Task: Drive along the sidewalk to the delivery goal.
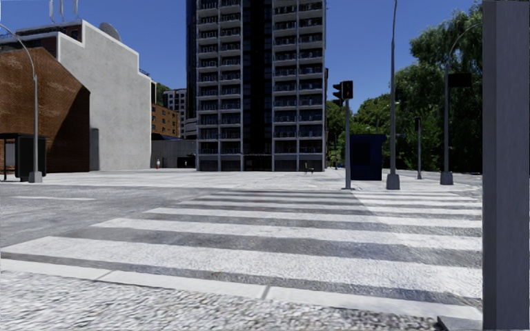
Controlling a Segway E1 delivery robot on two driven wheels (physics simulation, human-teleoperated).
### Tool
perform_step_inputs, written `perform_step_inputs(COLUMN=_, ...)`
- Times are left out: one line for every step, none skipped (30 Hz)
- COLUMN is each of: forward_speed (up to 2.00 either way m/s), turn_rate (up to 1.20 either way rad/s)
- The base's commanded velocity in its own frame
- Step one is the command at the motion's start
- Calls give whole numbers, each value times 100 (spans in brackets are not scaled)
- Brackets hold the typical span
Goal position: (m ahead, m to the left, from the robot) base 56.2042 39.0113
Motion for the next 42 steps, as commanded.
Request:
perform_step_inputs(forward_speed=200, turn_rate=0)
perform_step_inputs(forward_speed=200, turn_rate=0)
perform_step_inputs(forward_speed=200, turn_rate=0)
perform_step_inputs(forward_speed=200, turn_rate=0)
perform_step_inputs(forward_speed=200, turn_rate=0)
perform_step_inputs(forward_speed=200, turn_rate=0)
perform_step_inputs(forward_speed=200, turn_rate=0)
perform_step_inputs(forward_speed=200, turn_rate=0)
perform_step_inputs(forward_speed=198, turn_rate=0)
perform_step_inputs(forward_speed=177, turn_rate=-2)
perform_step_inputs(forward_speed=177, turn_rate=-2)
perform_step_inputs(forward_speed=163, turn_rate=-2)
perform_step_inputs(forward_speed=153, turn_rate=-3)
perform_step_inputs(forward_speed=146, turn_rate=-12)
perform_step_inputs(forward_speed=141, turn_rate=-22)
perform_step_inputs(forward_speed=141, turn_rate=-22)
perform_step_inputs(forward_speed=140, turn_rate=-28)
perform_step_inputs(forward_speed=140, turn_rate=-29)
perform_step_inputs(forward_speed=140, turn_rate=-30)
perform_step_inputs(forward_speed=140, turn_rate=-30)
perform_step_inputs(forward_speed=140, turn_rate=-30)
perform_step_inputs(forward_speed=140, turn_rate=-30)
perform_step_inputs(forward_speed=140, turn_rate=-30)
perform_step_inputs(forward_speed=140, turn_rate=-30)
perform_step_inputs(forward_speed=140, turn_rate=-30)
perform_step_inputs(forward_speed=140, turn_rate=-30)
perform_step_inputs(forward_speed=140, turn_rate=-30)
perform_step_inputs(forward_speed=140, turn_rate=-30)
perform_step_inputs(forward_speed=140, turn_rate=-30)
perform_step_inputs(forward_speed=140, turn_rate=-22)
perform_step_inputs(forward_speed=140, turn_rate=-1)
perform_step_inputs(forward_speed=140, turn_rate=-1)
perform_step_inputs(forward_speed=140, turn_rate=0)
perform_step_inputs(forward_speed=140, turn_rate=0)
perform_step_inputs(forward_speed=140, turn_rate=0)
perform_step_inputs(forward_speed=140, turn_rate=0)
perform_step_inputs(forward_speed=140, turn_rate=0)
perform_step_inputs(forward_speed=140, turn_rate=0)
perform_step_inputs(forward_speed=140, turn_rate=0)
perform_step_inputs(forward_speed=140, turn_rate=0)
perform_step_inputs(forward_speed=140, turn_rate=0)
perform_step_inputs(forward_speed=142, turn_rate=0)
